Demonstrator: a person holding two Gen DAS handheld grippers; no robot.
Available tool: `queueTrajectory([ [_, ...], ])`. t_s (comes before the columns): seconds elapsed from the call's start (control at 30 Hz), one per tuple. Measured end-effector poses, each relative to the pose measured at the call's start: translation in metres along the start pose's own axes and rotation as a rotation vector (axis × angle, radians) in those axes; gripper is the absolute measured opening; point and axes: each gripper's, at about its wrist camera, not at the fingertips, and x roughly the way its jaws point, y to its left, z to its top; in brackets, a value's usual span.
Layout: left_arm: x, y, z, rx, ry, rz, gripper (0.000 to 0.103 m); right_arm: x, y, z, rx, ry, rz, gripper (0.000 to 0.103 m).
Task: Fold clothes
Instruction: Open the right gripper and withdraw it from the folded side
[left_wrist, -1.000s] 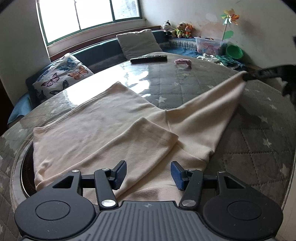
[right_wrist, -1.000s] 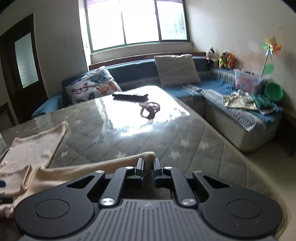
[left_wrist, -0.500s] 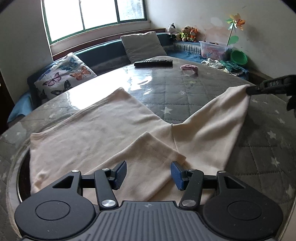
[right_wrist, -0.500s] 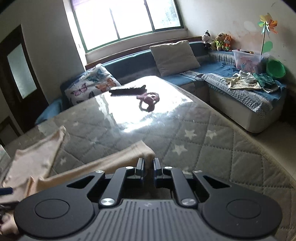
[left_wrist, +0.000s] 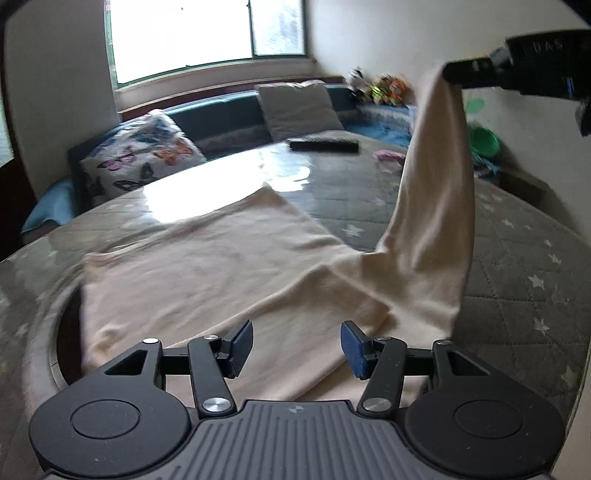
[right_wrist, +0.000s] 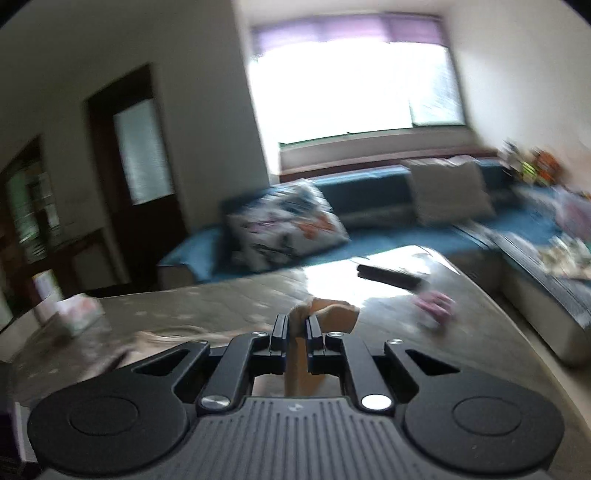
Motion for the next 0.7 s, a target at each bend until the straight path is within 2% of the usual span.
queueTrajectory([
  [0.2, -0.046, 0.050, -0.027, -0.081, -0.032, 0.126, 0.060, 0.019, 0.086, 0.004, -0.147, 0.016, 0.177, 0.008],
  [0.4, -0.073, 0.093, -0.058, -0.178, -0.016, 0.225, 0.061, 0.055, 0.165, -0.029, -0.266, 0.124, 0.320, 0.008],
  [0.53, -0.078, 0.106, -0.070, -0.220, 0.000, 0.254, 0.061, 0.073, 0.201, -0.061, -0.321, 0.231, 0.388, 0.013],
  [0.7, -0.082, 0.106, -0.072, -0.221, -0.013, 0.243, 0.060, 0.070, 0.208, -0.073, -0.350, 0.284, 0.418, 0.017],
])
